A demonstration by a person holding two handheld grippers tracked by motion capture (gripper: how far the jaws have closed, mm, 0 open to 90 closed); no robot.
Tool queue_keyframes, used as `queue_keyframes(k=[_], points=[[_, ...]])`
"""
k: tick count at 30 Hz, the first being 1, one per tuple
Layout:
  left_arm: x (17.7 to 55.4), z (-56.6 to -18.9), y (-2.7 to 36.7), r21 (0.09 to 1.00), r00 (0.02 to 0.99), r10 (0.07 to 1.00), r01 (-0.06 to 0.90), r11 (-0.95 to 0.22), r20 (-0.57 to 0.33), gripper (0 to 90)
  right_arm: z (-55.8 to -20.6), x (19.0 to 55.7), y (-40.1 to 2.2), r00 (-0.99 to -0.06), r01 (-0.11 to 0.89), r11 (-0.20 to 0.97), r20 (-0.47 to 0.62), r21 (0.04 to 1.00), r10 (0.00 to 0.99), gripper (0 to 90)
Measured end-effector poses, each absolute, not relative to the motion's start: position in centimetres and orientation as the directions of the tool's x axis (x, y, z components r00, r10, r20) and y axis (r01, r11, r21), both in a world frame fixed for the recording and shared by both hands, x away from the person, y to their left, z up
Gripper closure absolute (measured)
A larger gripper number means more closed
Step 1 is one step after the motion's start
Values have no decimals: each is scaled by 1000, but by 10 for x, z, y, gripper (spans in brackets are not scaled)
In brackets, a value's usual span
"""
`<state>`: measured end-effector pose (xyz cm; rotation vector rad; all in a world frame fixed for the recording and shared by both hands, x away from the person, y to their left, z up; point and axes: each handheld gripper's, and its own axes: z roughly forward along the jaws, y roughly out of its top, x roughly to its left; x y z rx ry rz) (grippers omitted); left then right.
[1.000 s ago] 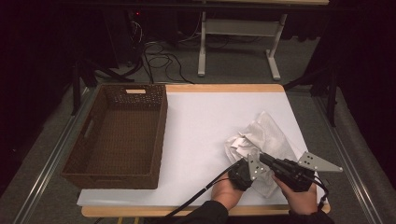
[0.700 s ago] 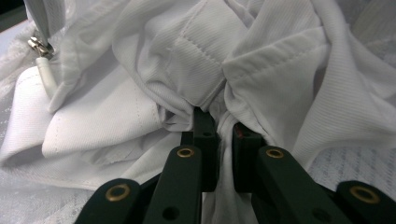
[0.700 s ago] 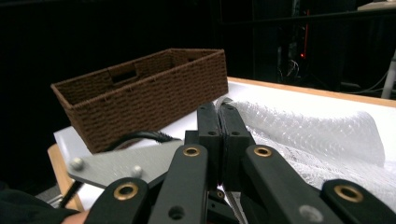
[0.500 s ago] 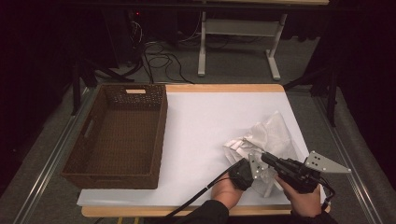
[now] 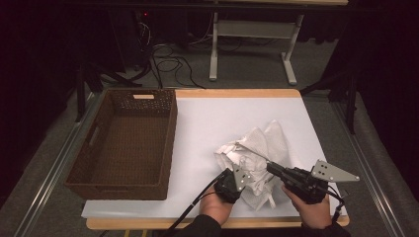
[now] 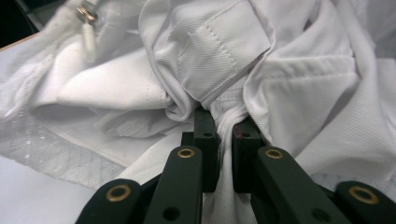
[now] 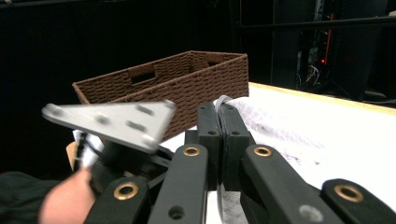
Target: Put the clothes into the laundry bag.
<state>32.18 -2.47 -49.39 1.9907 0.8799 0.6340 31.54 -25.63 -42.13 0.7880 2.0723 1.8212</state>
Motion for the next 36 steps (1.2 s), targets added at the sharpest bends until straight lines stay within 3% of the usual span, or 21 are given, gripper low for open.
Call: queue_keyframes(k=[8, 17, 22, 28, 36], points=[[307, -478, -27, 903, 663, 748, 308, -300, 22, 837, -433, 325, -260, -792, 244, 74, 155, 967, 590, 900], [320, -492, -63, 881, 711, 693, 244, -405, 121, 834, -439, 327, -266, -778, 263, 74, 167, 962, 606, 900], [332, -507, -75, 846, 723, 676, 266, -462, 142, 837, -441, 326, -267, -774, 272, 76, 171, 959, 609, 900], [345, -516, -79, 817, 730, 677, 334, -470, 92, 842, -438, 322, -268, -780, 262, 74, 166, 962, 603, 900], [347, -518, -82, 797, 721, 686, 356, -488, 98, 844, -426, 311, -264, -807, 230, 67, 152, 971, 571, 900]])
